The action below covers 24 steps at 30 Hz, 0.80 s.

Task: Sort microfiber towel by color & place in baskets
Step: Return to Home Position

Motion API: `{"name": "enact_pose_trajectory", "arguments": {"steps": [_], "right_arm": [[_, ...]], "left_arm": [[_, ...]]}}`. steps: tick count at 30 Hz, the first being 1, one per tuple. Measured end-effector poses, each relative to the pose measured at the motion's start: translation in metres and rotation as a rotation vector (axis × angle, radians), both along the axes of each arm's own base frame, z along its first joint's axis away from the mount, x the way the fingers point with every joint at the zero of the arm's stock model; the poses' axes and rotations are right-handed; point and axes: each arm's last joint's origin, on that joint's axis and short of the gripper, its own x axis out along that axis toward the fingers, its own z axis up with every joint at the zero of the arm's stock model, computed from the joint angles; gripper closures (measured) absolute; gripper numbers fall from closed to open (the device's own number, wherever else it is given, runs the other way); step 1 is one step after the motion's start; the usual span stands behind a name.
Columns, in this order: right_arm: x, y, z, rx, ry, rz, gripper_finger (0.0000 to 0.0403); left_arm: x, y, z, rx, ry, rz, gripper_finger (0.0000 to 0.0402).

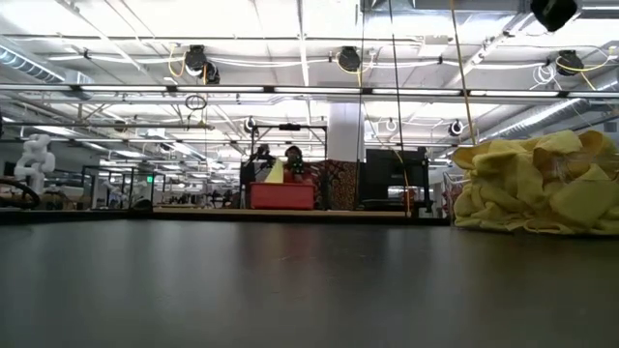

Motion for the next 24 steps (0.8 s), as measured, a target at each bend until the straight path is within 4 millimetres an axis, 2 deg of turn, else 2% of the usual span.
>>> {"name": "enact_pose_trajectory", "arguments": {"steps": [4, 8, 11, 15, 19, 24], "right_arm": [[-0.013, 0.004, 0.004, -0.037, -0.069, 0.037, 0.0401], [-0.026, 0.007, 0.004, -0.074, -0.120, 0.056, 0.0401], [-0.032, 0.010, -0.001, -0.082, -0.181, 0.103, 0.0401], [-0.029, 0.013, -0.017, -0.061, -0.256, 0.213, 0.0401], [-0.013, 0.012, -0.036, -0.031, -0.313, 0.285, 0.0399], [0.010, 0.009, -0.062, -0.028, -0.347, 0.331, 0.0370]], "left_arm": [[-0.034, 0.007, 0.021, -0.011, -0.060, 0.047, 0.0063], [-0.067, 0.014, 0.030, -0.024, -0.130, 0.089, 0.0063], [-0.091, 0.018, 0.023, -0.043, -0.186, 0.094, 0.0063], [-0.116, 0.023, 0.006, -0.099, -0.260, 0.113, 0.0063], [-0.134, 0.026, -0.009, -0.158, -0.350, 0.121, 0.0063], [-0.141, 0.027, -0.032, -0.192, -0.425, 0.121, 0.0063]]}}
